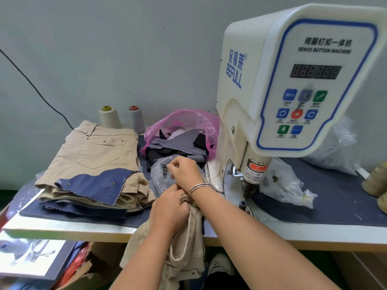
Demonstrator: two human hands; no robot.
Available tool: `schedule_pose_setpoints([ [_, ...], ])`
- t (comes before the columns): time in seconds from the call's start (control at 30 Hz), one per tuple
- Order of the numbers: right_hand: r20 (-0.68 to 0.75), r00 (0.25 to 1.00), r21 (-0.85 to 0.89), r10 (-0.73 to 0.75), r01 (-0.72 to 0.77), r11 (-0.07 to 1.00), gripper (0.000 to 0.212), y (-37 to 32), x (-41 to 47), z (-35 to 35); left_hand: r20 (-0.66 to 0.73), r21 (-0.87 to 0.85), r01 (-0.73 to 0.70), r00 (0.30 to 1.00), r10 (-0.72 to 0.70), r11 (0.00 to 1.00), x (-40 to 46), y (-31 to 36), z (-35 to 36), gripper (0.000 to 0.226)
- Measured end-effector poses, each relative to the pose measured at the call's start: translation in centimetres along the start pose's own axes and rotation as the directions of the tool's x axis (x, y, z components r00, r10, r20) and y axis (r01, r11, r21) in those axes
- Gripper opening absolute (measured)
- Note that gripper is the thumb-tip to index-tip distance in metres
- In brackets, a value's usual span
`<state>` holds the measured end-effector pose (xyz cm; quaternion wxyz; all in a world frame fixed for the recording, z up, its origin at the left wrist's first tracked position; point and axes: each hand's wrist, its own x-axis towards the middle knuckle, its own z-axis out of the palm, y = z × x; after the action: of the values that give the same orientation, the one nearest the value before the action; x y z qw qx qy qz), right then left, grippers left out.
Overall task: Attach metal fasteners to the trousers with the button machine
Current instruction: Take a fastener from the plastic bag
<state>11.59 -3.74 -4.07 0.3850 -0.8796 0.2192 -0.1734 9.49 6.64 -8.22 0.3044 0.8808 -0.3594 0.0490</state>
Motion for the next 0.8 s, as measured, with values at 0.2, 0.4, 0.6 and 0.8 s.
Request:
schedule_pose_setpoints([
  [0.2, -0.040, 0.999, 0.475, 0.006, 0.013, 0.880, 0.016, -1.1, -3.7, -2.7, 0.000, -0.018, 0.011, 1.000, -0.011, 1.000, 0.1, 0.0, -0.2, 0.027],
  [0.4, -0.070, 0.997, 0.674, 0.033, 0.023, 0.738, 0.013, 1.4, -13.9, -8.2, 0.013, -0.097, 0.021, 1.000, -0.020, 0.995, -0.1, 0.1, -0.3, 0.016],
  [0.6, -0.105, 0.992, 0.349, 0.076, -0.035, 0.936, 0.017, 6.5, -17.7, -14.2, 0.010, -0.087, 0.013, 1.000, -0.013, 0.996, 0.0, 0.0, -0.1, 0.016],
  [0.8, -0.041, 0.997, -0.050, -0.066, 0.064, 0.997, 0.022, 7.6, -14.9, -15.6, -0.002, -0.073, 0.026, 1.000, -0.026, 0.997, -0.1, 0.0, -0.1, 0.017],
])
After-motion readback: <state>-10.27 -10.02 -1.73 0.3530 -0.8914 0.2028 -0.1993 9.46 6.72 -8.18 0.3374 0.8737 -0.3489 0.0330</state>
